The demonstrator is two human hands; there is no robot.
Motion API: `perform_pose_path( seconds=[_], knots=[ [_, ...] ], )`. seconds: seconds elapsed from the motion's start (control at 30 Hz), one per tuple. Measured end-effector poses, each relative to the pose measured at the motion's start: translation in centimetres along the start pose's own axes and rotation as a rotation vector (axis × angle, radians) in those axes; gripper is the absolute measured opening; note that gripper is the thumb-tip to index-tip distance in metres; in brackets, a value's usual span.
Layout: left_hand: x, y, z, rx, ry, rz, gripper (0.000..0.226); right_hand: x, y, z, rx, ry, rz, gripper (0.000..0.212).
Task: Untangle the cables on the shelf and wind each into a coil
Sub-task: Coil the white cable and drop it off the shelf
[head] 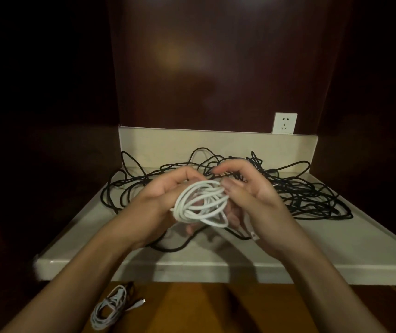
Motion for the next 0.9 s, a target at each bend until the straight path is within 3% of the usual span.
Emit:
perform_pose_path(
  seconds=[0.17,0.27,0.3,0.4,0.5,0.6,0.7,0.8,0.9],
  knots=[
    [0.4,0.1,2.1,-0.066,0.196,-0.073,0.017,-0.4,0.2,-0.7,0.019,-0.060,-0.024,0.013],
    [-0.3,0.1,4.0,-0.138,0.349,-0.271,0.057,-0.3,0.1,-1.5,0.090,-0.238,0.001,0.016],
    [0.2,0.1,4.1,-0.163,0.449,-0.252,0.055,-0.3,0.1,-1.7,0.085,-0.253,-0.003,0.016],
    [0.7,0.1,4.5,-0.229,0.611,-0.298,0.013,-0.1,0.0,-2.1,0.064,-0.293,-0.051,0.012],
    [-0.1,0.9,5.0,-0.214,0.513,-0.399,0.033,-0.1,-0.3,-2.4,0.019,-0.390,-0.144,0.011],
    [1.1,0.7,3.9,-0.183,0.617,-0.306,0.062,0.0,-0.6,-2.4,-0.016,-0.375,-0.231,0.014],
    [0.8,1.2,3.6,-0.123,0.542,-0.254,0.087,0.0,-0.7,-2.4,-0.033,-0.366,-0.292,0.017],
    [0.6,1.4,2.9,-0.079,0.417,-0.271,0.068,0.3,-0.7,-2.3,-0.061,-0.305,-0.269,0.027],
    [0.6,1.4,2.4,-0.025,0.501,-0.266,0.053,1.4,-1.0,-1.9,-0.059,-0.224,-0.101,0.032]
  ],
)
Point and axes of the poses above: each hand's wrist, its own y-axis away from the middle knuckle, its own x-axis out of the palm, z = x × y, the point moved 7 cm from there along -y, towards the middle knuckle, and after that the axes turned 7 degrees about x, right-handed, at the moved point
